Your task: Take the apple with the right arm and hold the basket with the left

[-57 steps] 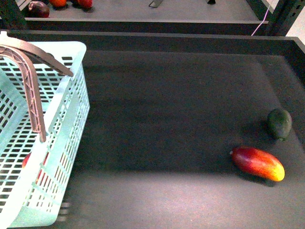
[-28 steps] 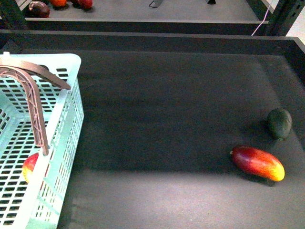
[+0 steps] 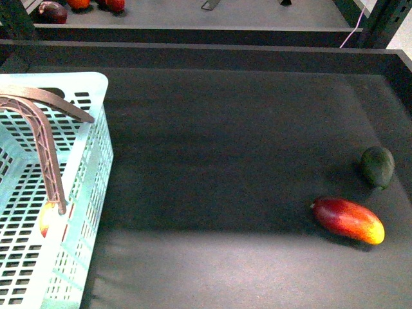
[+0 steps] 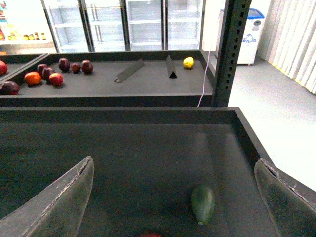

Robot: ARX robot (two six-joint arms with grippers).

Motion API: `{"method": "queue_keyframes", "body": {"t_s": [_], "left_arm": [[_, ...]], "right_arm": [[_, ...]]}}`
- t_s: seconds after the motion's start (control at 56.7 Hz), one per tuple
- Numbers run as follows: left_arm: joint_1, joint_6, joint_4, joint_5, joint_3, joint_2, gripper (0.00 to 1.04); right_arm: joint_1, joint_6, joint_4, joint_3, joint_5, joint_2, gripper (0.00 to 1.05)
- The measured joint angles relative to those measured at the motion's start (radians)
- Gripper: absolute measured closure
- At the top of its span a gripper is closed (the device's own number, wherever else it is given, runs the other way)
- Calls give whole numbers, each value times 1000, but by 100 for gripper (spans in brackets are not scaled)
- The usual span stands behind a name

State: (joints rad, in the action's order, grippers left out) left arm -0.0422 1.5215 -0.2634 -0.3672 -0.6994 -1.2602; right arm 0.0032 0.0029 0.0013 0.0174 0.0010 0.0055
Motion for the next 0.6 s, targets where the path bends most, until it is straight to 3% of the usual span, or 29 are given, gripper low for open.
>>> {"method": "queue_keyframes", "body": {"t_s": [0.318,0.353,0.424,0.494,0.529,0.6], "left_arm": [[-4,-15,0,1,0,30,7],[8,-84,88,57,32,32,10],[34,-379,484,263,189,52,23],[37,-897,933,369,377,89,41],[37,-1104,1051,369,417,126,49],[40,-1345,1096,367,459,201,67]], "right_arm": [[0,0,0,0,0,0,9],[0,0,0,0,0,0,9],[0,0,0,0,1,0,9],[0,0,0,0,1,0,9],[0,0,0,0,-1,0,9],[0,0,0,0,-1,0,9]]}}
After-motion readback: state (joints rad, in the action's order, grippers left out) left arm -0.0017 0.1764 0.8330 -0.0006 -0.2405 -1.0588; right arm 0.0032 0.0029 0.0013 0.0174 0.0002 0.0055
